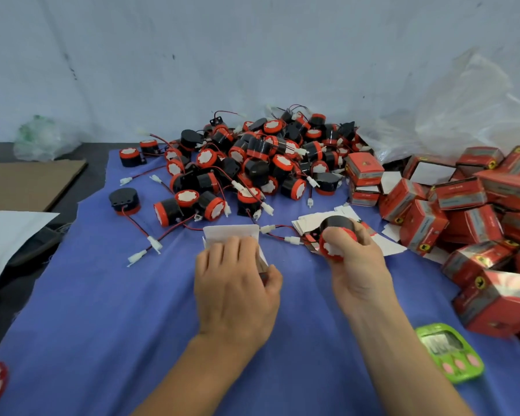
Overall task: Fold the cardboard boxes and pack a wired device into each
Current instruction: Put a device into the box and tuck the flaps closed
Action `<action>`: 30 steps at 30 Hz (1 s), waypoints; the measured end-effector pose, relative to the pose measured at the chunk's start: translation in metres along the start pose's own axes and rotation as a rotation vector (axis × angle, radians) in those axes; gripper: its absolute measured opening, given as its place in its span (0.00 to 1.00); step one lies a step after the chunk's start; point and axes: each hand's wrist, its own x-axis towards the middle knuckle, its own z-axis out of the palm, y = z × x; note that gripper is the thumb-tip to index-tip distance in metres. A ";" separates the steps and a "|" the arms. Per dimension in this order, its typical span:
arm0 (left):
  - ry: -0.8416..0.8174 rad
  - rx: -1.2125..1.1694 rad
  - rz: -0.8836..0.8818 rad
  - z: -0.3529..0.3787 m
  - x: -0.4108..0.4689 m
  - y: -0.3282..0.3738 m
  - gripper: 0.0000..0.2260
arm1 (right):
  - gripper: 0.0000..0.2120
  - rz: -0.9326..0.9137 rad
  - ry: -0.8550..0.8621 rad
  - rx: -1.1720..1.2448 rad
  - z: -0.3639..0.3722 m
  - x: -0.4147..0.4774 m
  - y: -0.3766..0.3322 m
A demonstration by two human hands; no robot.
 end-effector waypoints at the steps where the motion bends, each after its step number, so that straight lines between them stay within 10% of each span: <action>1: -0.046 0.015 -0.025 0.003 0.002 -0.002 0.11 | 0.12 -0.020 -0.008 0.002 -0.002 0.000 -0.002; 6: -0.164 0.015 -0.007 0.009 0.001 -0.013 0.11 | 0.22 0.017 -0.060 0.071 -0.011 0.005 -0.006; 9: -0.228 0.035 0.102 0.011 0.001 -0.019 0.19 | 0.04 0.107 -0.078 0.092 -0.009 0.001 -0.005; 12: -0.287 0.028 0.158 0.010 0.000 -0.020 0.23 | 0.09 0.129 -0.056 0.038 -0.012 0.001 -0.002; 24: 0.105 -0.087 0.104 0.003 0.002 -0.009 0.09 | 0.14 0.384 -0.158 0.295 -0.019 0.004 -0.006; 30: -0.090 -0.059 0.076 -0.002 0.001 -0.005 0.11 | 0.06 0.295 -0.225 0.232 -0.022 0.001 -0.006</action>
